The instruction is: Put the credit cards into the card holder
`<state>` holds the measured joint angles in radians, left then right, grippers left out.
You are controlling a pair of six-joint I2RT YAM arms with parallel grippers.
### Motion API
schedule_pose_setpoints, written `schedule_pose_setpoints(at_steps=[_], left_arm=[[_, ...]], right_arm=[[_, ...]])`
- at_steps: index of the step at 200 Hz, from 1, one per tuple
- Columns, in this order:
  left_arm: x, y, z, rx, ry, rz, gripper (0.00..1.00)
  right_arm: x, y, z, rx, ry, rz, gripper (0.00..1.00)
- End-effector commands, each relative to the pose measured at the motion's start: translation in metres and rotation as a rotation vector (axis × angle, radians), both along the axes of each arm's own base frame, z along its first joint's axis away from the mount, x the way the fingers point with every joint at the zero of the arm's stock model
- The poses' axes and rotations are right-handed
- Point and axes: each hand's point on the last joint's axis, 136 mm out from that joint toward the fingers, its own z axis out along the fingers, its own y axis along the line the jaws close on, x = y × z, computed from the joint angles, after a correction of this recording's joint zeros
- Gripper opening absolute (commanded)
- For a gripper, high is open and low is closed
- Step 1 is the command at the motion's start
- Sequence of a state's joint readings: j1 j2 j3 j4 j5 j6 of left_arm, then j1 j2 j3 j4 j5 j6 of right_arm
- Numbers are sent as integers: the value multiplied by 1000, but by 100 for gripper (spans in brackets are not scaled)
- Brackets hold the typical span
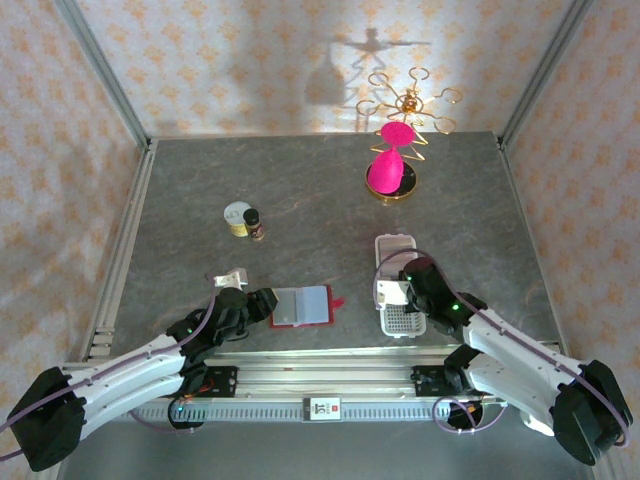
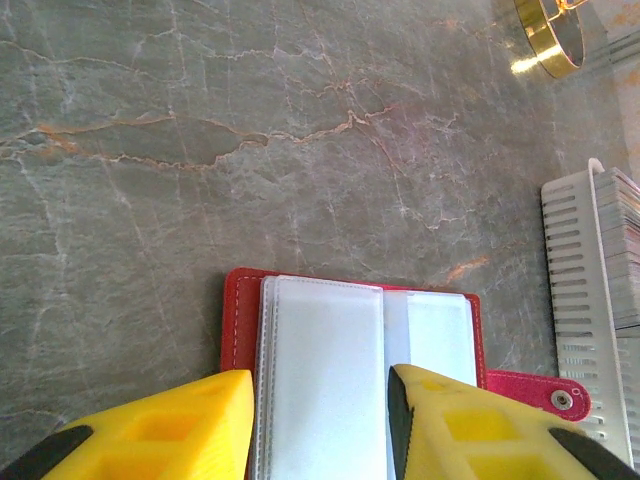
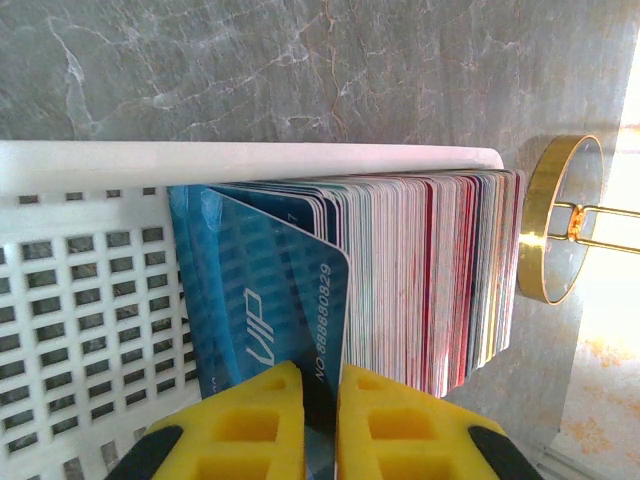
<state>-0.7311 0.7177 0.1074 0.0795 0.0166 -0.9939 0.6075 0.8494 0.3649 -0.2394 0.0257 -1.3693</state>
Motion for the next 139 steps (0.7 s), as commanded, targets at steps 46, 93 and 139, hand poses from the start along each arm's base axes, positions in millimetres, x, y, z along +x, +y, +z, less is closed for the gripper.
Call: schedule_pose_setpoints(at_steps=[46, 93, 139], left_arm=[[2, 0, 2, -11, -10, 3, 41], [2, -1, 1, -10, -10, 2, 41], [1, -1, 0, -9, -2, -2, 41]], right_arm=[[13, 1, 27, 35, -64, -45, 9], [13, 0, 30, 36, -58, -51, 4], [0, 3, 32, 66, 16, -44, 0]])
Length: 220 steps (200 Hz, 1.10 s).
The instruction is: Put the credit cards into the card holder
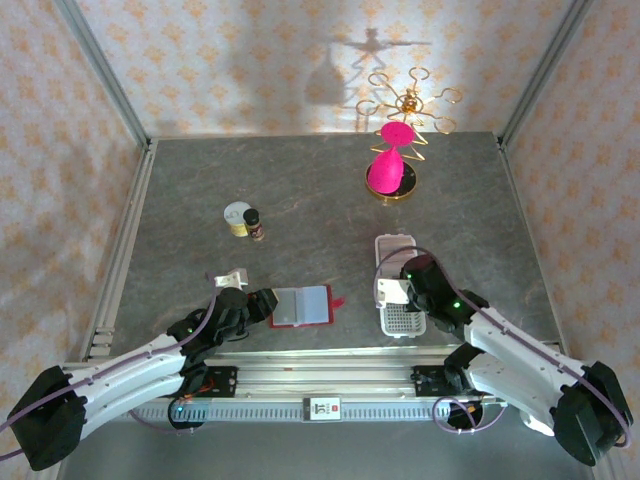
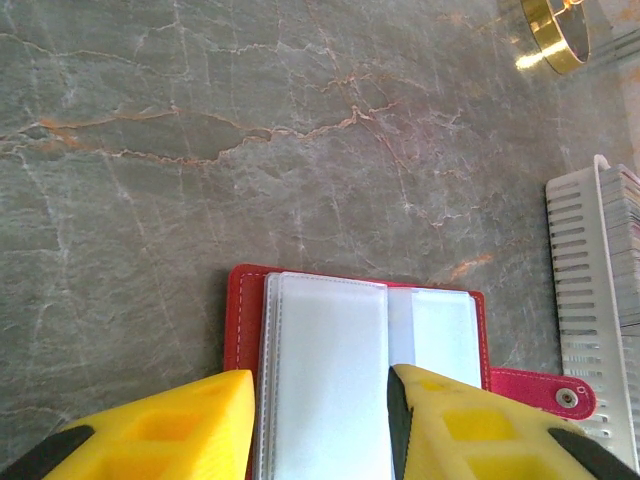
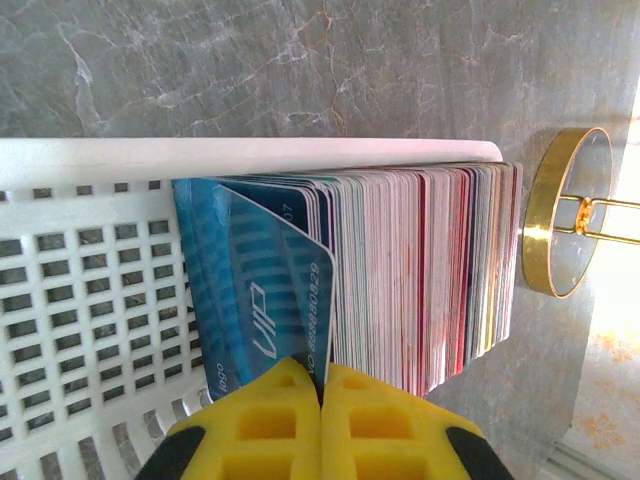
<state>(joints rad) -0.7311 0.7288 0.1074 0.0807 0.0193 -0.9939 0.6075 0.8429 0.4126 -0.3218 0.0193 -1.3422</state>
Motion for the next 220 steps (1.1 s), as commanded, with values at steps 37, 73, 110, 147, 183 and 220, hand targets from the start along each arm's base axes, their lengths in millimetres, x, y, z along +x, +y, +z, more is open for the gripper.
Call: schedule_pose_setpoints(at_steps=[37, 73, 110, 147, 183, 220], left_arm=[[2, -1, 2, -5, -5, 0, 46], [1, 2, 1, 23, 6, 6, 57], [1, 3, 1, 65, 32, -4, 65], [0, 2, -1, 141, 70, -18, 69], [0, 1, -1, 295, 102, -35, 71], [-2, -12, -3, 352, 131, -90, 67]], right_arm=[[-25, 11, 31, 156, 149, -33, 0], [-40, 27, 62, 329, 233, -53, 0], [-43, 66, 124, 661, 283, -39, 0], [-22, 95, 178, 1148, 393, -228, 0], [-12, 118, 173, 1486, 739, -490, 0], [-18, 139, 121, 1497, 981, -754, 0]])
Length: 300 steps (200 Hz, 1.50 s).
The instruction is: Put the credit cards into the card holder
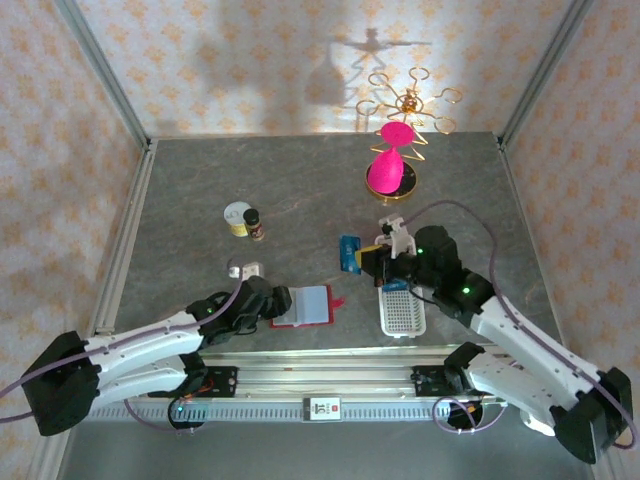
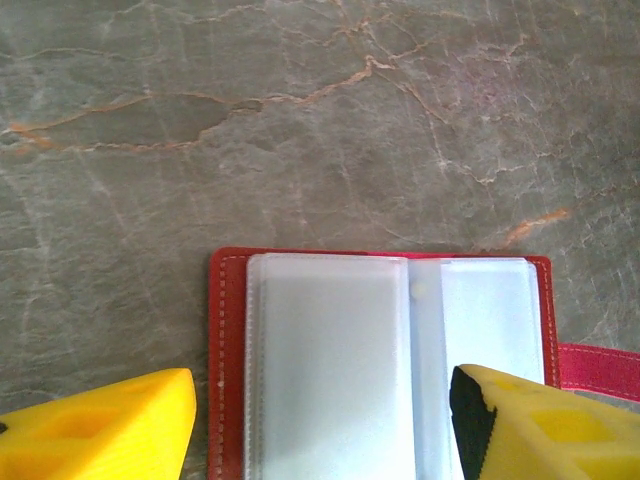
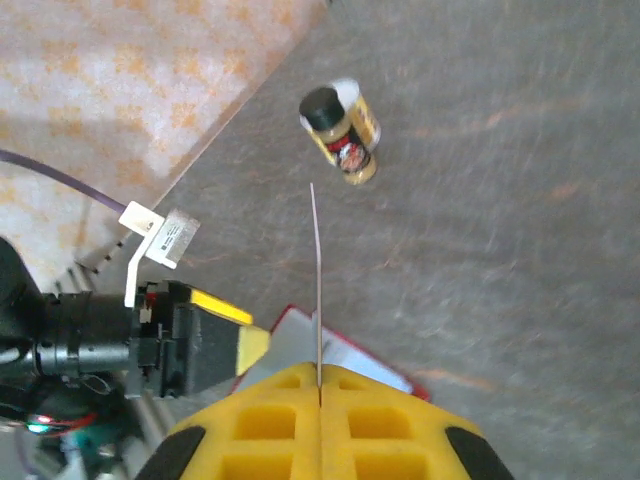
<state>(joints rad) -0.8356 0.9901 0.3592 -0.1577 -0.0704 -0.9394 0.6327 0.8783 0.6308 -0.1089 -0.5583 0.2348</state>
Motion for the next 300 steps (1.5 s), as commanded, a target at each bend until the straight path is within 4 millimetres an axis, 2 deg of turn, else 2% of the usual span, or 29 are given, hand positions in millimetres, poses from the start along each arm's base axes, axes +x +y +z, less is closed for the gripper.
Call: schedule_pose_setpoints(at_steps=[1, 45, 76, 91, 98, 119, 171, 204, 300], left_arm=[[-1, 4, -4, 99, 18, -20, 67], [-2, 4, -17, 190, 73, -49, 65], [-3, 5, -21, 204, 84, -53, 63], [-3, 3, -21, 192, 83, -56, 61], [-4, 1, -23, 181, 85, -63, 60], [-6, -3, -26, 167, 101, -74, 57], [-11, 4, -38, 197, 123, -72, 50], [-13, 6, -42, 201, 131, -73, 44], [-18, 8, -49, 190, 145, -73, 33]], right_arm=[[-8, 19, -11, 177, 256, -73, 0], [-27, 46, -51, 202, 370, -85, 0], [-31, 63, -78, 138, 427, -85, 0], [-32, 72, -82, 146, 445, -67, 0], [-32, 75, -92, 126, 465, -74, 0], [-29, 84, -103, 103, 491, -75, 0], [-27, 98, -116, 85, 524, -70, 0], [-24, 101, -124, 75, 539, -87, 0], [-15, 108, -137, 85, 566, -137, 0]])
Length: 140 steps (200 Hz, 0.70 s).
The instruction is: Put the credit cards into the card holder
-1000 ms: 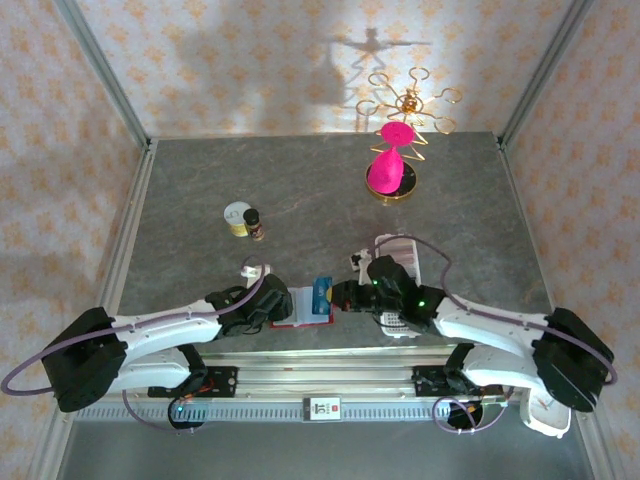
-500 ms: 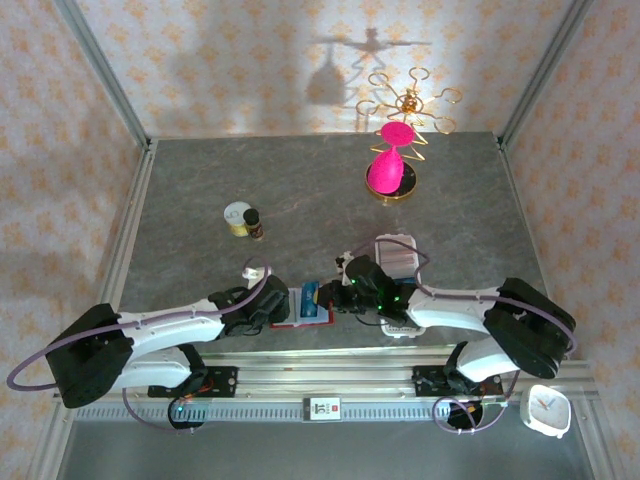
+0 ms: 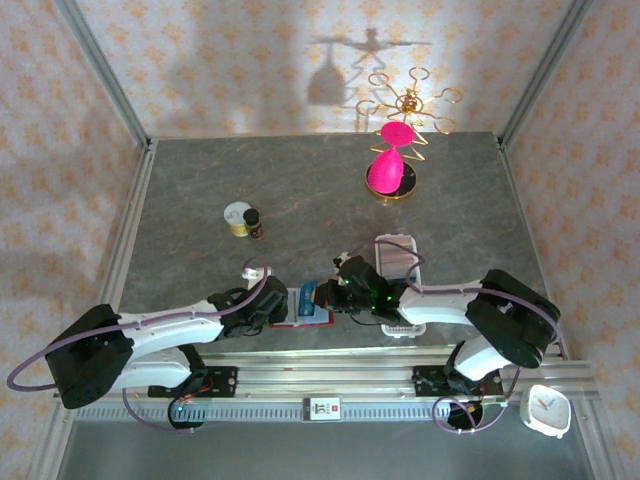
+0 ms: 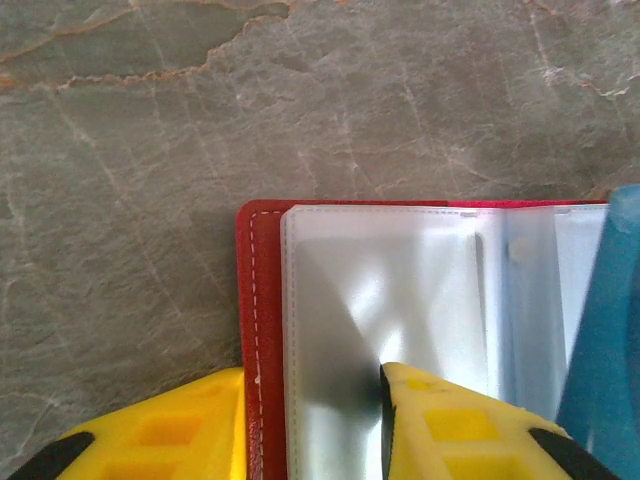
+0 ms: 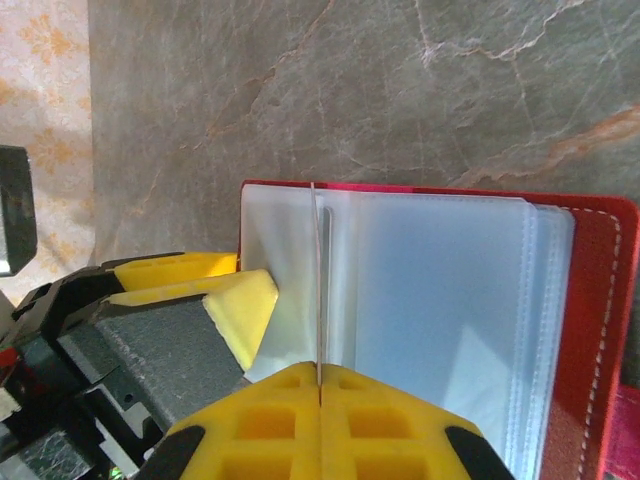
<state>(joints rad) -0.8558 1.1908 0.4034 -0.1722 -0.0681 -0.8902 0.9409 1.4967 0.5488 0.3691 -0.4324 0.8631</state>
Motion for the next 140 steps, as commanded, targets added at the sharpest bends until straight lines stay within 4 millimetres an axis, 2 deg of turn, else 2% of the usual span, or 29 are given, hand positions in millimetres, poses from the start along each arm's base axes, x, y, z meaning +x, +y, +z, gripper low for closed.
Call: schedule_pose_setpoints(at_steps=[1, 84, 140], left_arm=[[-12, 9, -14, 36, 42, -10, 33], [-14, 11, -16, 29, 43, -5, 32], [-14, 9, -16, 18, 42, -5, 32]], right_arm=[[11, 12, 13, 45, -35, -31, 0], [16, 8, -1, -7, -28, -58, 0], [11, 11, -11, -1, 11, -51, 0]])
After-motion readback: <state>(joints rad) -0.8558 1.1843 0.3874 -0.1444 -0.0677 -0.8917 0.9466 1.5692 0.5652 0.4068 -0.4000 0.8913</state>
